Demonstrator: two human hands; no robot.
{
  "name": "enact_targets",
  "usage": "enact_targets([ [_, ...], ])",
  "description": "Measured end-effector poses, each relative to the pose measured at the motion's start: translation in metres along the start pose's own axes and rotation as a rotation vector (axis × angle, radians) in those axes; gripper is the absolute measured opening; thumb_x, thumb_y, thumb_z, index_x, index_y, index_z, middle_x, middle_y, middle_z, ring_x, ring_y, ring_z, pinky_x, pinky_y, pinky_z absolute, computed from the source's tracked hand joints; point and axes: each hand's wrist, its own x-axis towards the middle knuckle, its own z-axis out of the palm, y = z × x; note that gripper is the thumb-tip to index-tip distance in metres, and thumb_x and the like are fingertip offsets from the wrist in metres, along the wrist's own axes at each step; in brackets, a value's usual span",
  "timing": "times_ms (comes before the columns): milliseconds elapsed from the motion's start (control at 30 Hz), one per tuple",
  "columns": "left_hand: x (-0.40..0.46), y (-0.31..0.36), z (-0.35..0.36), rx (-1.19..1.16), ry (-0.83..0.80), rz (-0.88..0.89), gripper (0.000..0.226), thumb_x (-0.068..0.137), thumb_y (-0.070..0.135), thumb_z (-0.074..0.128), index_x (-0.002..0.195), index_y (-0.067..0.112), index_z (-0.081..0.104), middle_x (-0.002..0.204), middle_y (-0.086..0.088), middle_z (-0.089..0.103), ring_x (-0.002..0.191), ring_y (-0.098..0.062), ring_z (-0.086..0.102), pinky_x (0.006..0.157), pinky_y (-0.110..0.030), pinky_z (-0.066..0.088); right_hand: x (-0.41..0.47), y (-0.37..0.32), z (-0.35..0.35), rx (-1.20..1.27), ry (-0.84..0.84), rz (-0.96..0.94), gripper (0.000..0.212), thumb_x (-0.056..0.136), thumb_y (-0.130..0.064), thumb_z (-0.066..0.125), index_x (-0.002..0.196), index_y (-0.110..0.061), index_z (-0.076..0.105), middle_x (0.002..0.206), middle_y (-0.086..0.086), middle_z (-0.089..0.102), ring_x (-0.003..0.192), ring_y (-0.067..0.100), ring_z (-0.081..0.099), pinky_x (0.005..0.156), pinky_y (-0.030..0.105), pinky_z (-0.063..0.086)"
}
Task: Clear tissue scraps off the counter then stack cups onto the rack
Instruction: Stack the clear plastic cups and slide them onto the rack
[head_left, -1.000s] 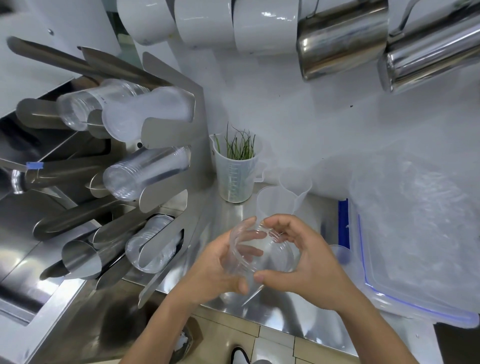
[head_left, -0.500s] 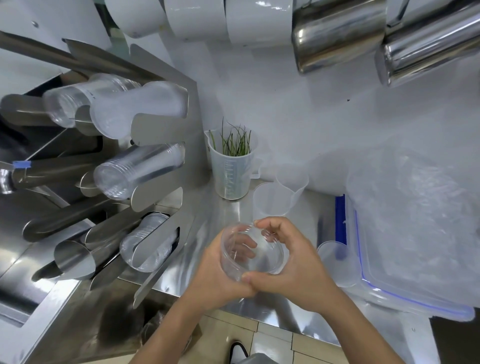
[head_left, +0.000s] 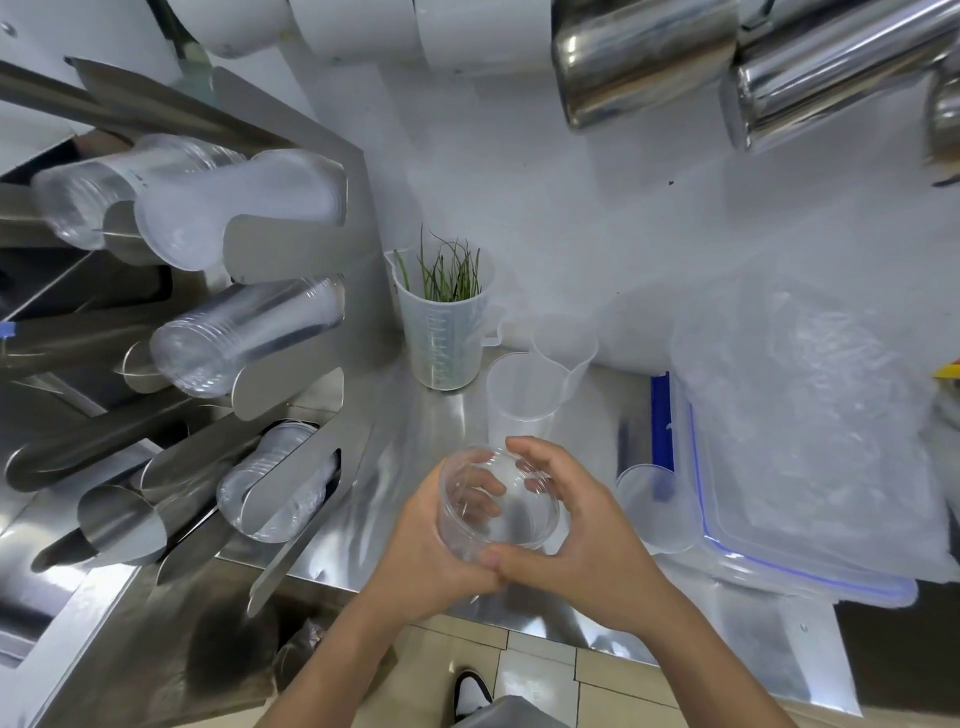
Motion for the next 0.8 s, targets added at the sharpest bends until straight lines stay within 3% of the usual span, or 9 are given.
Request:
enact_targets([
  [133,-0.002,0.002,0.001,0.011,-0.004,-0.008,0.087,0.048,0.002,0.079,0.131,0.017,0.056,0.108,-0.016,0.066,0.096,-0.039,0.064,0.084,-0.048,0.057,-0.003,0.004,0.001,0.007,0.012,0.003,0.086,0.060,-0.045,0.088,0.134,-0.043,0.045,0.133,-0.021,0.056,0.124,0.001,0.053,0.101,0.024,0.047],
  [267,-0.003,0.004,-0.001,0.048,-0.014,-0.005,0.087,0.050,-0.008,0.079,0.130,0.015,0.056,0.109,-0.014,0.067,0.099,-0.035,0.065,0.086,-0.051,0.058,-0.005,0.003,0.001,0.037,0.012,0.007,0.085,0.060,-0.041,0.089,0.133,-0.045,0.045,0.131,-0.026,0.056,0.122,-0.002,0.054,0.097,0.019,0.047],
  [467,-0.007,0.023,-0.015,0.028,0.037,-0.016,0.088,0.051,-0.007,0.083,0.131,0.015,0.055,0.111,-0.014,0.067,0.102,-0.033,0.066,0.090,-0.048,0.058,0.002,-0.015,0.008,0.059,0.005,-0.036,0.085,0.058,-0.046,0.088,0.132,-0.047,0.045,0.132,-0.023,0.056,0.122,0.007,0.056,0.101,0.031,0.050],
  [567,-0.015,0.036,-0.027,0.019,0.051,-0.012,0.087,0.052,-0.008,0.081,0.132,0.014,0.054,0.112,-0.016,0.066,0.103,-0.036,0.065,0.090,-0.054,0.056,0.005,-0.030,0.013,0.083,-0.002,-0.080,0.082,0.057,-0.040,0.089,0.127,-0.050,0.048,0.128,-0.028,0.058,0.118,0.003,0.058,0.097,0.020,0.048],
  [667,-0.028,0.051,-0.046,0.001,0.099,0.006,0.084,0.048,0.007,0.075,0.130,0.015,0.056,0.109,-0.014,0.067,0.101,-0.035,0.064,0.090,-0.048,0.055,0.011,-0.052,0.026,0.116,-0.028,-0.130,0.084,0.053,-0.039,0.090,0.127,-0.046,0.050,0.127,-0.025,0.059,0.117,0.006,0.058,0.094,0.018,0.048],
  [800,-0.045,0.068,-0.077,-0.010,0.134,0.043,0.081,0.046,0.008,0.075,0.125,0.019,0.059,0.107,-0.008,0.068,0.097,-0.026,0.068,0.088,-0.035,0.056,0.021,-0.077,0.054,0.161,-0.033,-0.212,0.092,0.050,-0.038,0.092,0.132,-0.038,0.050,0.128,-0.018,0.062,0.119,0.008,0.060,0.095,0.017,0.048],
])
